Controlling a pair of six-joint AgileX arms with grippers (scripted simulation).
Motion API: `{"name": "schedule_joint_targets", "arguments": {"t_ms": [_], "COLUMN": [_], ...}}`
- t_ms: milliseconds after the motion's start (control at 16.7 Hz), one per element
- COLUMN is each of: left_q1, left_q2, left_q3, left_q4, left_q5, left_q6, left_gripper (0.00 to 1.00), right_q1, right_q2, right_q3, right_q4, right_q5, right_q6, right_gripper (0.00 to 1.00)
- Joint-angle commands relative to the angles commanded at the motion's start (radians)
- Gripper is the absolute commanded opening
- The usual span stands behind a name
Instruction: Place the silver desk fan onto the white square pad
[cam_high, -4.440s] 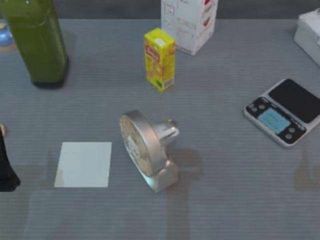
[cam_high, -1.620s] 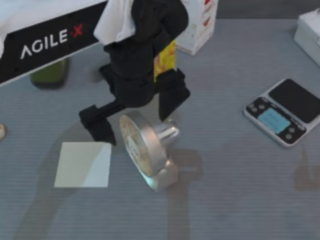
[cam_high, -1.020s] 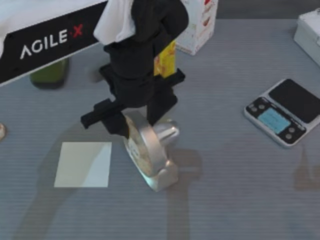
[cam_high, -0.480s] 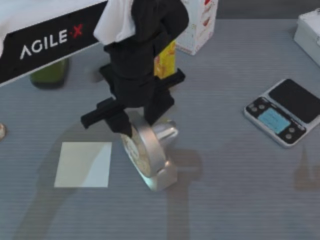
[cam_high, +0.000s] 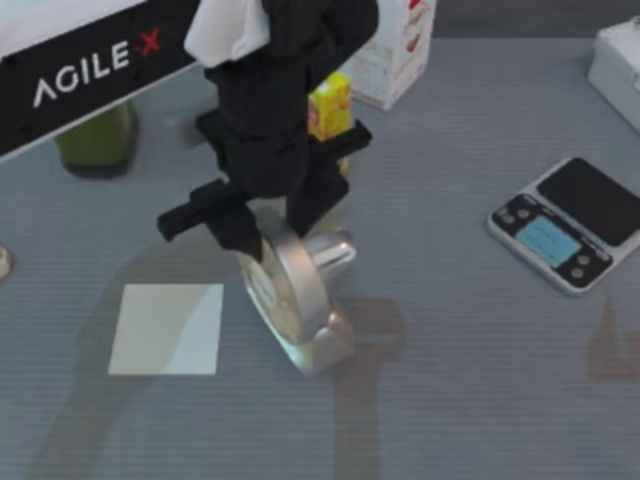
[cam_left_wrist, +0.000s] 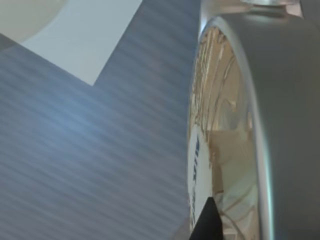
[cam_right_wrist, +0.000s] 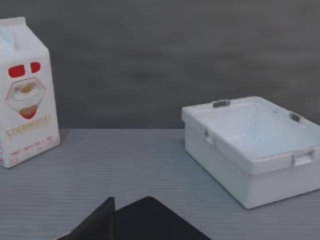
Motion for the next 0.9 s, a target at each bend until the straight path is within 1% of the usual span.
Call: {"name": "schedule_joint_targets", "arguments": {"t_ms": [240, 600, 720, 900], "left_q1": [0.013, 0.015, 0.035, 0.091], "left_q2": [0.007, -0.002, -0.026, -0.094], "left_q3": [0.131, 0.126, 0.089, -0.003], "left_q4": [-0.122, -0.127, -0.119, -0.091], "left_q5": [0.001, 0.001, -0.001, -0.003], "left_q6": [-0.002, -0.013, -0.07, -0.232], "left_gripper": [0.0, 0.0, 0.0, 0.0], "right_q1": [0.0, 0.0, 0.0, 0.0], "right_q2": [0.0, 0.0, 0.0, 0.0], "right_q3": [0.0, 0.0, 0.0, 0.0], "right_q4": [0.0, 0.0, 0.0, 0.0], "right_q5": [0.0, 0.0, 0.0, 0.0], "right_q6": [0.0, 0.0, 0.0, 0.0], "right_gripper": [1.0, 1.0, 1.0, 1.0]}}
